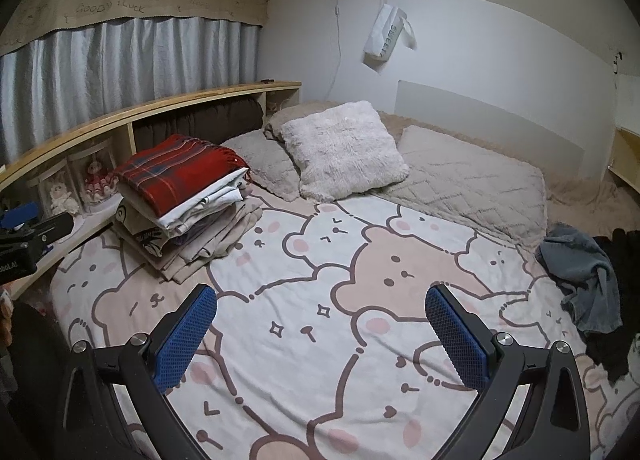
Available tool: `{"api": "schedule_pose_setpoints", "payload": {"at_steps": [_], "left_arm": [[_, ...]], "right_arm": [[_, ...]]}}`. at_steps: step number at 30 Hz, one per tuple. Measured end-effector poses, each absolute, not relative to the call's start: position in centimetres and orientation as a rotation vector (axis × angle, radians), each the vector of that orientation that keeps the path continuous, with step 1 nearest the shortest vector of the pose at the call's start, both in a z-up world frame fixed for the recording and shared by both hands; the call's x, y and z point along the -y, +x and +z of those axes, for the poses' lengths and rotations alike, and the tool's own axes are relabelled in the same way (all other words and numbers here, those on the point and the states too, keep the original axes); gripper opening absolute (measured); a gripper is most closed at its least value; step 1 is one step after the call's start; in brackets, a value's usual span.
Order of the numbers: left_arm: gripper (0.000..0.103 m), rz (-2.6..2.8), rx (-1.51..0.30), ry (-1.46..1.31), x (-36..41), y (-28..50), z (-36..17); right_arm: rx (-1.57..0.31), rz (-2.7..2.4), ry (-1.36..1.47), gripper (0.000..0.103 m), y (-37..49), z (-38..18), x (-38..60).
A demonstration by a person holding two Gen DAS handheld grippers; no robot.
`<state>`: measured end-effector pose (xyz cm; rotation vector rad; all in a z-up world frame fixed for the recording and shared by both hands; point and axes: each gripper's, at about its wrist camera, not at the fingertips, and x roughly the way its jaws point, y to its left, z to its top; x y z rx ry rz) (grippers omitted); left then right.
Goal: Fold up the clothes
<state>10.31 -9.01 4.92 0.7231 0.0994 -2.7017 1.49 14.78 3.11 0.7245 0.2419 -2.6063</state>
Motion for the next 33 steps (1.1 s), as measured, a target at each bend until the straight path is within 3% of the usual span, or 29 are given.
{"api": "schedule_pose_setpoints", "payload": {"at_steps": [33], "left_arm": [[0.103,-2.693,-0.062,0.755,8.2,9.8,3.9]], "right_arm": [[-0.234,-2.612,0.766,0.103,1.3,2.5,-15.7]]}}
